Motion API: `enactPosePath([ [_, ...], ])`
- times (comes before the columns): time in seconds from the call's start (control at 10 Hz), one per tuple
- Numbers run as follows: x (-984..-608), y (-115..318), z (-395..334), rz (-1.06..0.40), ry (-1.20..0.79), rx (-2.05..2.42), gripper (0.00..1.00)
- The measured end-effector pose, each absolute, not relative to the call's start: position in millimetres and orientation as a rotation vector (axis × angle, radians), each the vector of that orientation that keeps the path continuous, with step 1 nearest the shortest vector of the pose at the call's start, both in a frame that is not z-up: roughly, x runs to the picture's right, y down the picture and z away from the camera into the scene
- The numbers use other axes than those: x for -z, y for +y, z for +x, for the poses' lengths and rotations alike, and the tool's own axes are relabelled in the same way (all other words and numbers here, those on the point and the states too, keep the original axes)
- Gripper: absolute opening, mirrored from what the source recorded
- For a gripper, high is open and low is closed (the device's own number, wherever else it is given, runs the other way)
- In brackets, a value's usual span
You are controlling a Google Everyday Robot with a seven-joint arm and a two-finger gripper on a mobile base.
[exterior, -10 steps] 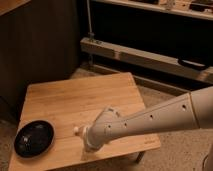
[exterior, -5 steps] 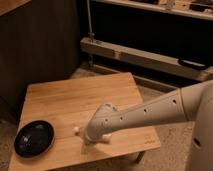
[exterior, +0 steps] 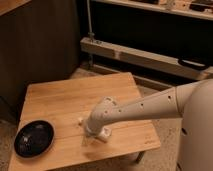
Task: Place the bottle in the ceramic bowl
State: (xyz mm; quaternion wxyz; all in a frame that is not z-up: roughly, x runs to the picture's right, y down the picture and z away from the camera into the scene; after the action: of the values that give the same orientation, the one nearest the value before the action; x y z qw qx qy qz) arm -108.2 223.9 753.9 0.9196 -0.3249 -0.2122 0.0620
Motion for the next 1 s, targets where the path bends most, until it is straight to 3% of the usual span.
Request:
enactPosePath([
  [0.5, -751.9, 157.9, -81.9, -0.596, -0.430, -0.144, 0.65],
  [1.0, -775.9, 202.1, -64.5, -0.621, -0.299, -0.155, 0.65],
])
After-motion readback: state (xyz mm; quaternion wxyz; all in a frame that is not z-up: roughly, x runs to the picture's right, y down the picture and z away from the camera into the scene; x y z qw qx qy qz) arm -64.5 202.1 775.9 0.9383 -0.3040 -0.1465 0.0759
